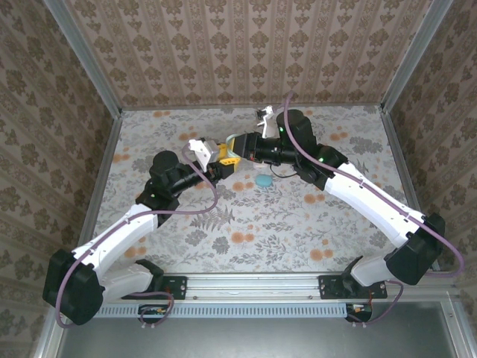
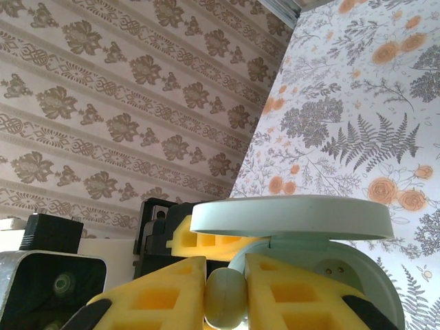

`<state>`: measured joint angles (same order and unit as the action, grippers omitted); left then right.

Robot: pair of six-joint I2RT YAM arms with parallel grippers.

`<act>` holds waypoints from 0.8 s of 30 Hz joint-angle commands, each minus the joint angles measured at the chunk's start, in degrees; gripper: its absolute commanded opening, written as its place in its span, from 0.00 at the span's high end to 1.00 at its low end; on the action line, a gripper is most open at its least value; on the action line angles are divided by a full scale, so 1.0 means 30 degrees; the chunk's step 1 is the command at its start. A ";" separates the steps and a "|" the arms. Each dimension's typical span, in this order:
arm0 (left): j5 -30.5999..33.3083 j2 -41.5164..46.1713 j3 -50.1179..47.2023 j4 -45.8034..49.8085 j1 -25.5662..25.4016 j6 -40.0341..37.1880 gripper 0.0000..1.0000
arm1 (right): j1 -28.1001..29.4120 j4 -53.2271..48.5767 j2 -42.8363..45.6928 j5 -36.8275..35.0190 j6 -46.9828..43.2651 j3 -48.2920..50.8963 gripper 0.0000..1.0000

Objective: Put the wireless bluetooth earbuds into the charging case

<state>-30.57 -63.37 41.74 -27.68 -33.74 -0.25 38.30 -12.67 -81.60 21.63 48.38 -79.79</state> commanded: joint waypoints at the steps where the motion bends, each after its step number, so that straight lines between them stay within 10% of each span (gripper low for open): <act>1: 0.0148 0.0256 0.0257 -0.1693 -0.0180 -0.0253 0.74 | 0.0337 -0.2029 -0.0369 -0.0352 -0.0072 -0.0401 0.77; 24: 0.0053 0.0342 0.0085 -0.1701 -0.0210 -0.0178 0.75 | 0.0357 -0.3078 0.0348 -0.2437 -0.0951 -0.1098 0.62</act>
<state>-30.30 -63.37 41.63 -27.44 -34.11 -0.25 39.07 -18.00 -81.58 16.60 46.26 -82.02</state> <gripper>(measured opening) 0.328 0.372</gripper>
